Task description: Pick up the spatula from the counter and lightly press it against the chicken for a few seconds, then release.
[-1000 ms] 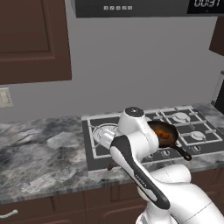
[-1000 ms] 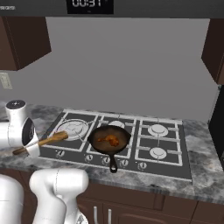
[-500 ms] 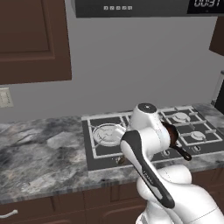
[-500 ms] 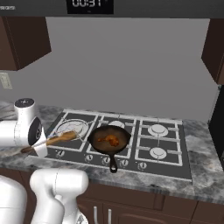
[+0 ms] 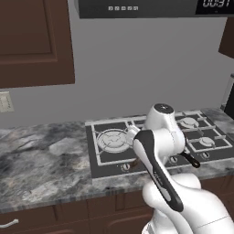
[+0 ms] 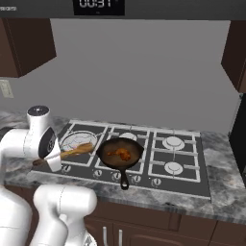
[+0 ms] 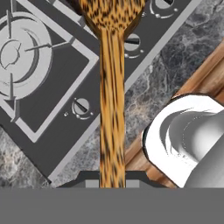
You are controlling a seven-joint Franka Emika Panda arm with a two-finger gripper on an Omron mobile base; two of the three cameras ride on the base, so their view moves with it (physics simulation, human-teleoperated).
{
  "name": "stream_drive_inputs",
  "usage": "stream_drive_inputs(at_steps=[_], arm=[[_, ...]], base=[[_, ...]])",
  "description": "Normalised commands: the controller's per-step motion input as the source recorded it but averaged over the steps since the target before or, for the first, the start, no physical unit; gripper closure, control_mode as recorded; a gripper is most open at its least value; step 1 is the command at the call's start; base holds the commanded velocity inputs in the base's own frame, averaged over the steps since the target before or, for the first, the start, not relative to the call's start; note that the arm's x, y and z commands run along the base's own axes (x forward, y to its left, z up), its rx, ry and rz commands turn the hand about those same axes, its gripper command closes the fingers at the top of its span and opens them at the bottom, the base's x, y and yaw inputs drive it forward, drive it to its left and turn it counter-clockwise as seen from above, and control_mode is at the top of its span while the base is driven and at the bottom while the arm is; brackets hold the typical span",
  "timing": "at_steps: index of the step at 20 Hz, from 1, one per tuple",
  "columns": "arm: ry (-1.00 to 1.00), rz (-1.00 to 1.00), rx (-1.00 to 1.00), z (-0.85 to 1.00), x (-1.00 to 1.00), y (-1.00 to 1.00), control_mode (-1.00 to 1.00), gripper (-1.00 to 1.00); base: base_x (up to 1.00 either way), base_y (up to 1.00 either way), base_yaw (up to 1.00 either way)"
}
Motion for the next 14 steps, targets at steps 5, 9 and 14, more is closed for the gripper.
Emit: stream_drive_inputs(at_steps=[5, 9, 14], arm=[[0.02, -0.03, 0.0, 0.06, 0.07, -0.29, -1.0, 1.0], [0.02, -0.03, 0.0, 0.0, 0.13, -0.31, -1.0, 1.0], [0.0, -0.02, 0.0, 0.07, 0.06, -0.32, -1.0, 1.0]], base=[[0.0, 0.0, 0.0], [0.0, 0.0, 0.0], [0.0, 0.0, 0.0]])
